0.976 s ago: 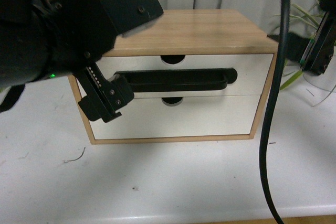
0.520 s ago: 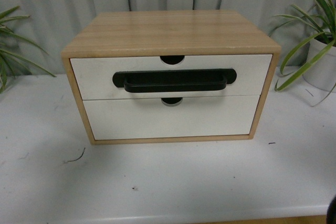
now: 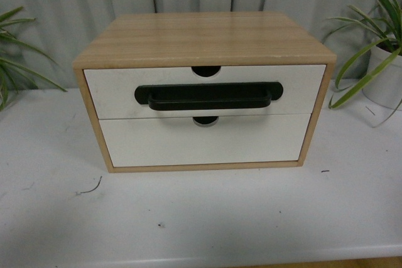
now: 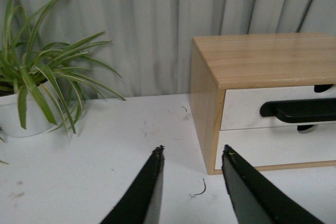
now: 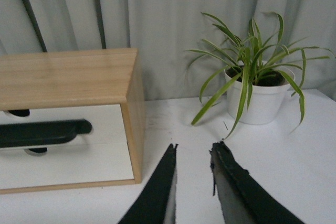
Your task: Close drawer sideways
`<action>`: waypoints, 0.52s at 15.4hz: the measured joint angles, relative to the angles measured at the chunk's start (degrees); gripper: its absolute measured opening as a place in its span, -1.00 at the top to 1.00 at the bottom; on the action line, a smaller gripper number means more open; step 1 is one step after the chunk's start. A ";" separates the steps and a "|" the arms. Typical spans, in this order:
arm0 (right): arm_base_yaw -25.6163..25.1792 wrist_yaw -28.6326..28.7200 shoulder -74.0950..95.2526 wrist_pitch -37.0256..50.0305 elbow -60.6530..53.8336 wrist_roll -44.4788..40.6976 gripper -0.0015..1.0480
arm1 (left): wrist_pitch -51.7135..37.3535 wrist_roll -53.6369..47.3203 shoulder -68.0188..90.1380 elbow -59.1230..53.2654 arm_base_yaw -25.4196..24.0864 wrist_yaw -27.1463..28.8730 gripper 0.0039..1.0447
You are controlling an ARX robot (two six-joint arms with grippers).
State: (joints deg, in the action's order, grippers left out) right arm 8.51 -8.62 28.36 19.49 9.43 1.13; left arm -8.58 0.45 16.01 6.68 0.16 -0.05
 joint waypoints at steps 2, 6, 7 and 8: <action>-2.25 2.14 -3.08 -1.31 -2.82 -0.76 0.94 | 0.04 -0.02 -2.56 -1.29 -0.07 0.07 0.77; -8.52 8.66 -12.17 -5.97 -6.62 -1.14 0.96 | 8.98 -0.42 -13.92 -4.15 -0.07 0.07 0.97; -8.52 8.63 -13.42 -6.86 -6.95 -1.14 0.96 | 8.68 -0.44 -15.54 -5.97 -0.07 0.00 0.97; -8.52 8.63 -14.29 -7.65 -7.48 -1.14 0.96 | 9.16 -0.44 -15.32 -5.99 -0.04 0.28 0.97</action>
State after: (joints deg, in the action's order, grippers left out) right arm -0.01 0.01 14.06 11.84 1.96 -0.01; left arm 0.58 0.01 0.69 0.69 0.12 0.23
